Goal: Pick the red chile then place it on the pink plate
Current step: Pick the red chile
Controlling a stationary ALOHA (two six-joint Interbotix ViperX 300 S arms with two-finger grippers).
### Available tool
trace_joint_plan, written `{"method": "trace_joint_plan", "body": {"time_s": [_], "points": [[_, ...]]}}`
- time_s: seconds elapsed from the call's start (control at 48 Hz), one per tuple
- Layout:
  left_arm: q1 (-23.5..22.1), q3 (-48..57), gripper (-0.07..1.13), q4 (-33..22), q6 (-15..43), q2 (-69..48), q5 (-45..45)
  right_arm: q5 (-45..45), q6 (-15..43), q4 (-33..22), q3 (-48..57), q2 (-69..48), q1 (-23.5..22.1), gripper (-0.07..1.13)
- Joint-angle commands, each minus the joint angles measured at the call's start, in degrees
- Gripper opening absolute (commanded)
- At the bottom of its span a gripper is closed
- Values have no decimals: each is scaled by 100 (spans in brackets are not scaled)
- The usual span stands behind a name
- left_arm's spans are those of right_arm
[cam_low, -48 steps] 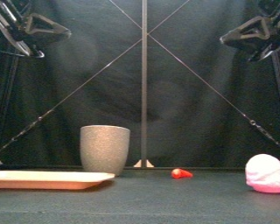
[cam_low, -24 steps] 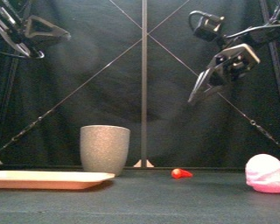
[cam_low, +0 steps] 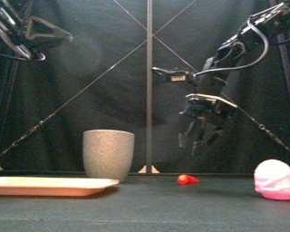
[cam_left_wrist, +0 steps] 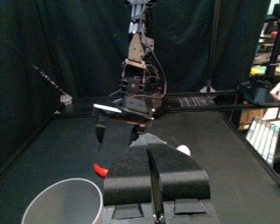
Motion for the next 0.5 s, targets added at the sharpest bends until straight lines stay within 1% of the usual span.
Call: {"method": "trace_joint_plan", "body": {"time_s": [0.021, 0.146, 0.333, 0.5], "points": [[26, -70, -3, 18, 0, 0, -44, 193, -9, -18, -334, 114, -70, 104], [26, -62, -3, 18, 0, 0, -26, 237, -53, -44, -422, 237, -149, 104], [26, -62, -3, 18, 0, 0, -18, 237, -264, 105, -457, 431, -396, 104], [26, -53, -3, 18, 0, -9, -18, 141, -281, 149, -483, 633, -562, 104]]}}
